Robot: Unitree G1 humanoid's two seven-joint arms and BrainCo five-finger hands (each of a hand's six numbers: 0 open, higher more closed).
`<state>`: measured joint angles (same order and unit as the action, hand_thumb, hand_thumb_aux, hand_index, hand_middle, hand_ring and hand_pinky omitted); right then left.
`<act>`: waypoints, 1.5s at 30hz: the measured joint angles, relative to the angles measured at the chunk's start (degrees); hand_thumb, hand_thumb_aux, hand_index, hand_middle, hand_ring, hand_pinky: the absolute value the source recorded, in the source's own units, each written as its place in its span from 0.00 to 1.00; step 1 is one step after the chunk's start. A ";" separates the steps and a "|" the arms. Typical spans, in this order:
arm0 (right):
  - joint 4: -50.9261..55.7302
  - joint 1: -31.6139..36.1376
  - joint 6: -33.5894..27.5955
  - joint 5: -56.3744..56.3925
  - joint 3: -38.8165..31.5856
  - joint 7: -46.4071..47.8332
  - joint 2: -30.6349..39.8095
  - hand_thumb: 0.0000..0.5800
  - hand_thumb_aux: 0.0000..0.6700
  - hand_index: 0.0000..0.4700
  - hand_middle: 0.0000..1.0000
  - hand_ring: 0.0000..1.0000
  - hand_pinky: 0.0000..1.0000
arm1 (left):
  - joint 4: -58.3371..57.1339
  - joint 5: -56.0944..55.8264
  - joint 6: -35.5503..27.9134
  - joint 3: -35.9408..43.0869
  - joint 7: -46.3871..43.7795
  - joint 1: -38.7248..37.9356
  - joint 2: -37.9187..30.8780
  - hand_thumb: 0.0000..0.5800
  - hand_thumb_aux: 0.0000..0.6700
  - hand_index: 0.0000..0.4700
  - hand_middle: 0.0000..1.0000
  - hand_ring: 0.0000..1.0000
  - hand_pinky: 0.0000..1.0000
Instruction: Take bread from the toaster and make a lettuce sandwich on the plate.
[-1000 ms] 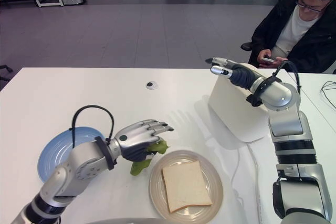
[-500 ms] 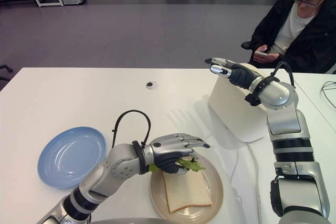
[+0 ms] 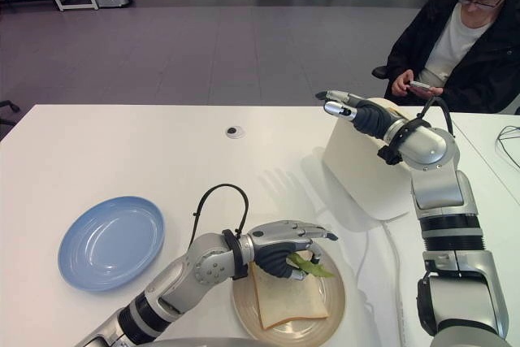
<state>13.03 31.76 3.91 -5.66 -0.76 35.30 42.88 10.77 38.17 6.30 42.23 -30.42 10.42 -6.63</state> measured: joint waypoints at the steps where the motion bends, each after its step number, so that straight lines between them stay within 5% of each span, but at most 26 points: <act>1: 0.01 0.00 0.00 0.00 0.00 0.00 -0.02 0.00 0.00 0.00 0.00 0.00 0.00 | -0.02 -0.50 -0.27 0.04 0.07 -0.52 0.31 1.00 1.00 1.00 0.00 0.00 0.00; 3: 0.06 0.00 0.01 0.00 -0.01 0.01 -0.09 0.00 0.00 0.00 0.00 0.00 0.00 | -0.04 -2.35 -1.15 0.46 0.06 -1.30 1.46 1.00 1.00 1.00 0.00 0.00 0.00; 5: 0.34 0.00 0.03 0.00 -0.07 0.05 -0.11 0.00 0.00 0.00 0.00 0.00 0.00 | -0.04 -3.54 -1.83 0.60 0.05 -1.60 1.69 0.98 0.87 0.87 0.00 0.00 0.00; 6: 0.43 0.00 0.03 0.00 -0.09 0.06 -0.13 0.00 0.00 0.00 0.00 0.00 0.00 | -0.01 -4.17 -2.50 0.63 -0.10 -1.80 1.74 0.20 0.11 0.11 0.00 0.00 0.00; 7: 0.54 0.01 0.05 0.00 -0.11 0.06 -0.14 0.00 0.00 0.00 0.00 0.00 0.00 | 0.16 -4.91 -3.22 0.72 -0.35 -2.05 1.83 0.00 0.00 0.00 0.00 0.00 0.00; 19: 2.29 0.61 1.00 -0.01 -1.04 0.03 -0.57 0.00 0.00 0.00 0.00 0.00 0.00 | 3.22 -9.09 -10.73 0.42 -1.23 -3.42 3.54 0.00 0.00 0.00 0.00 0.00 0.00; 24: 3.13 1.20 2.66 -1.50 -0.84 -3.38 -0.71 0.00 0.00 0.00 0.00 0.00 0.00 | 4.17 -12.97 -10.27 -16.92 8.89 3.53 3.56 0.00 0.00 0.00 0.00 0.00 0.00; 26: 3.76 3.44 5.41 -8.37 0.40 -12.33 0.85 0.00 0.00 0.00 0.00 0.00 0.00 | 1.89 -13.31 -6.77 -28.70 17.71 8.38 -1.11 0.00 0.00 0.00 0.00 0.00 0.00; 32: 1.50 4.47 2.75 -34.25 -0.20 -27.18 14.66 0.00 0.00 0.00 0.00 0.00 0.00 | -7.65 3.17 -1.04 -32.46 28.42 9.42 -17.73 0.00 0.00 0.00 0.00 0.00 0.00; 43: 1.14 -3.30 -3.34 -39.18 -2.27 -16.88 18.75 0.00 0.00 0.00 0.00 0.00 0.00 | -9.47 6.29 0.61 -31.03 30.89 7.54 -20.72 0.00 0.00 0.00 0.00 0.00 0.00; 44: 1.52 -3.57 -3.37 -39.15 -2.58 -15.80 18.76 0.46 0.27 0.27 0.00 0.00 0.00 | -9.47 6.28 0.61 -31.04 30.96 7.49 -20.75 0.00 0.00 0.00 0.00 0.00 0.00; 45: 1.89 -4.13 -3.36 -38.77 -3.06 -14.68 18.76 0.78 0.53 0.53 0.00 0.00 0.00 | -9.47 6.28 0.60 -31.04 31.05 7.41 -20.79 0.00 0.00 0.00 0.00 0.00 0.00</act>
<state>14.92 27.63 0.55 -44.43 -3.82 20.62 61.64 1.30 44.45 6.90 11.19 0.63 17.82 -27.42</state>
